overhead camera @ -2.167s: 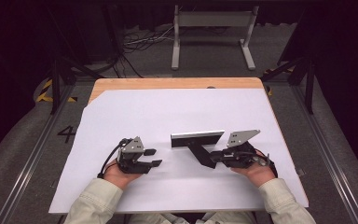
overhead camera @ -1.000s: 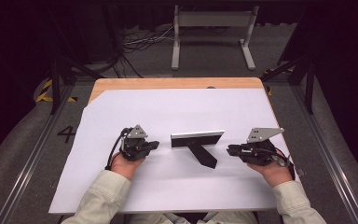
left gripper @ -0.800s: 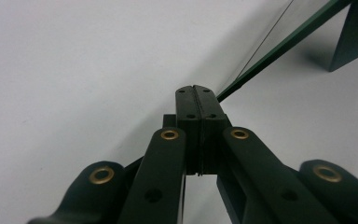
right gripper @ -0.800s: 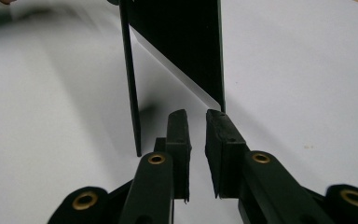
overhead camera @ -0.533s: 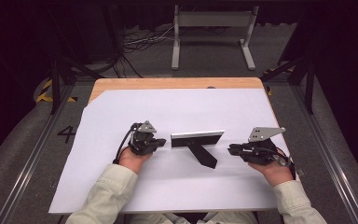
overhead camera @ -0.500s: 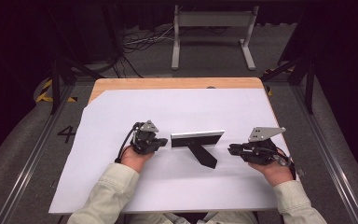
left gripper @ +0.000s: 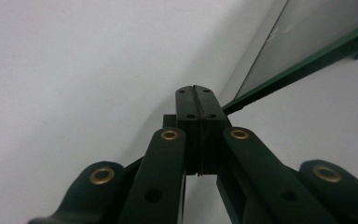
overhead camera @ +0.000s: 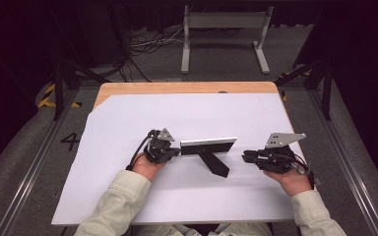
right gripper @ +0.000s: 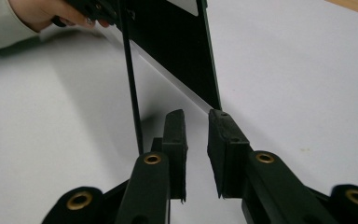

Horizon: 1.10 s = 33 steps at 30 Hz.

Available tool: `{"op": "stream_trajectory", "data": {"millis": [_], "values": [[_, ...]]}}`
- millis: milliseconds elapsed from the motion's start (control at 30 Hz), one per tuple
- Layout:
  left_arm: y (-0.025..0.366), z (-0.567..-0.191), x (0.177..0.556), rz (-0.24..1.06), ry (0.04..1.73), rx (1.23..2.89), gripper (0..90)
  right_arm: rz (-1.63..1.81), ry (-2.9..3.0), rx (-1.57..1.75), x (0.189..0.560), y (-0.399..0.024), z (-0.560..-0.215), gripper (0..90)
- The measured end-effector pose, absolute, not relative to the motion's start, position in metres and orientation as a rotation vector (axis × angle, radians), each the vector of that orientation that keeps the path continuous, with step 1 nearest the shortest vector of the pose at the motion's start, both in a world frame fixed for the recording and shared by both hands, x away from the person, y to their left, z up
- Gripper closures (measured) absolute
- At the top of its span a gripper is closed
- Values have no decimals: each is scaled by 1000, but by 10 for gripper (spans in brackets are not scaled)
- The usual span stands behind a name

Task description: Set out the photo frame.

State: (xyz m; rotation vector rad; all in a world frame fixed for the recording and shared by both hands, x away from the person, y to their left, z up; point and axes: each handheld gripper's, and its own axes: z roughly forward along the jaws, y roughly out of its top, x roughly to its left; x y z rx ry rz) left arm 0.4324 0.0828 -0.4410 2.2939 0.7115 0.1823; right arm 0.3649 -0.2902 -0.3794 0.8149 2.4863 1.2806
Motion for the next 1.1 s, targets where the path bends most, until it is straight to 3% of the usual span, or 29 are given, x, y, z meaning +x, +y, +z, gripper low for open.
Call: {"op": "stream_trajectory", "data": {"millis": [300, 600, 1100], "values": [[78, -446, 430, 226, 619, 2317, 900, 1326, 2483, 837, 366, -293, -379, 764], [81, -448, 431, 195, 589, 2295, 900, 1330, 2483, 835, 366, -292, -379, 761], [74, -440, 422, 127, 458, 2410, 900, 1354, 2461, 829, 363, -296, -372, 755]]}}
